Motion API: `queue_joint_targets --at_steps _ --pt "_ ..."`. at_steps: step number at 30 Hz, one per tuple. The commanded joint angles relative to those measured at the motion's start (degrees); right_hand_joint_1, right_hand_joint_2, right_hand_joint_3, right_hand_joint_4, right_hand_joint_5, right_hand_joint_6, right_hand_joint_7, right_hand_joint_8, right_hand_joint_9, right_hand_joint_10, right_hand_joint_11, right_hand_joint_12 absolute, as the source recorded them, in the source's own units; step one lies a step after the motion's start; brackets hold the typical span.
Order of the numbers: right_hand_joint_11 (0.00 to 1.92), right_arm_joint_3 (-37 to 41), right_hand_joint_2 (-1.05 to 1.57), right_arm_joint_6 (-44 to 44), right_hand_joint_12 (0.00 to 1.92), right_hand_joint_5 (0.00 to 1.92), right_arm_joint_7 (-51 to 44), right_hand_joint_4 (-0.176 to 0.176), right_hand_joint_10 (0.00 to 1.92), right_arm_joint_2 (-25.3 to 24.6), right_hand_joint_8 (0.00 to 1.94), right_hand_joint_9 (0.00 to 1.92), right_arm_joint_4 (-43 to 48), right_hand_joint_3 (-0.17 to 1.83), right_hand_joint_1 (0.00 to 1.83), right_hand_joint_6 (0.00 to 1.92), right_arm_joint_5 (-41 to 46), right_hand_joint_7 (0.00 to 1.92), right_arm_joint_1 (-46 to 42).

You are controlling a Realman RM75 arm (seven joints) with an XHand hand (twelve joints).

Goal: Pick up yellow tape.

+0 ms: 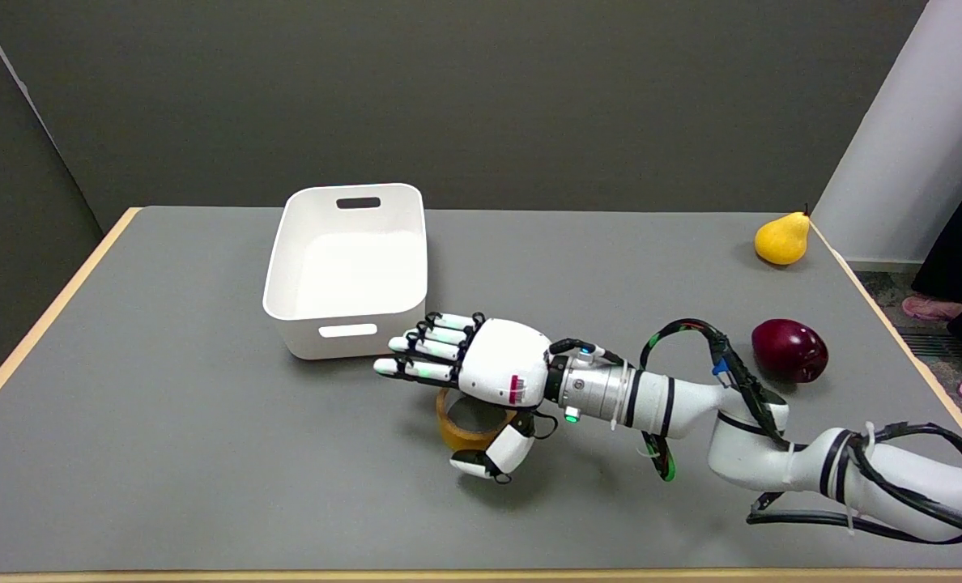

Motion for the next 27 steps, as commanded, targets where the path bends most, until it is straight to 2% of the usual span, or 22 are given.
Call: queue_joint_targets --at_steps 1,27 --pt "0.08 -0.56 0.51 0.18 1.12 0.01 1.39 0.111 0.49 -0.18 0.25 0.13 -3.29 0.98 0.43 0.27 1.11 0.10 1.68" --pt "0.13 2.99 0.52 -0.01 1.16 0.07 1.39 0.114 0.54 3.44 0.27 0.18 -0.95 0.98 0.44 0.29 1.19 0.15 -3.15"
